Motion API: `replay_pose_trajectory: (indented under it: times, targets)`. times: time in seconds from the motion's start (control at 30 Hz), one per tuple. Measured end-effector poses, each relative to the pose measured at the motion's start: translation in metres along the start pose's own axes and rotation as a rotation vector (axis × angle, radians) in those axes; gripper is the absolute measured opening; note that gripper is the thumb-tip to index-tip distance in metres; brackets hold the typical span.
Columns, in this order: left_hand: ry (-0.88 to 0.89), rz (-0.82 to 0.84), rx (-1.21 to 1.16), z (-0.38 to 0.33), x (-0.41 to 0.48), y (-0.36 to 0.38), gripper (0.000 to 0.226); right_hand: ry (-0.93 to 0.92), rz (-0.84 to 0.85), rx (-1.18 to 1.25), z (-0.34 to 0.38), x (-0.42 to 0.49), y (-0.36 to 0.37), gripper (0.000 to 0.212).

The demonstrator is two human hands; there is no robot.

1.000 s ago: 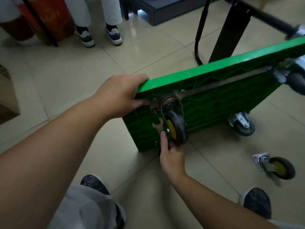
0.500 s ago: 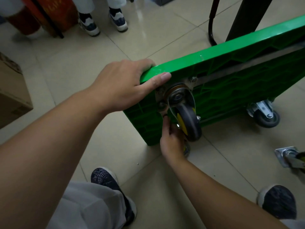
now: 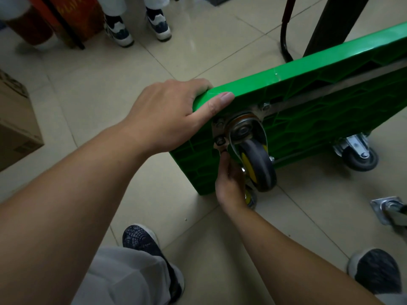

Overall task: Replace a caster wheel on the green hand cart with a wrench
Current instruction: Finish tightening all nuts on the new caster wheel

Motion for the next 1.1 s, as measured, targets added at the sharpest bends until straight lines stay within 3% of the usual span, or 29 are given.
replay_pose_trajectory:
  times: [0.1,0.2,0.4,0.8,0.9,1.1]
  targets:
    - [-0.002,-0.019,0.003,0.001,0.000,0.001,0.068,-0.007,-0.029,0.012,-0.001,0.004,0.004,0.056]
    - [-0.004,-0.031,-0.017,0.002,0.000,0.002,0.065,-0.060,-0.104,0.054,0.001,0.001,0.011,0.074]
    - [-0.015,-0.093,0.012,0.003,0.001,0.005,0.065,-0.038,-0.118,0.100,0.003,-0.005,0.012,0.049]
    - [-0.020,-0.130,0.021,0.000,0.000,0.006,0.064,0.033,-0.103,0.203,-0.001,-0.010,0.024,0.058]
    - [-0.014,-0.126,0.030,0.001,0.001,0.007,0.062,0.023,-0.168,0.300,-0.003,-0.011,0.030,0.050]
    - [-0.016,-0.117,0.015,0.000,-0.002,0.007,0.069,0.077,-0.045,0.243,0.005,-0.019,0.017,0.048]
Point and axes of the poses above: each hand's wrist, its own x-axis towards the middle knuckle, its own y-axis out of the palm, z = x × y, the point moved 2 cm from there along x, towards the middle knuckle, and after that the axes turned 4 degrees about z, right-handed, at the moved point
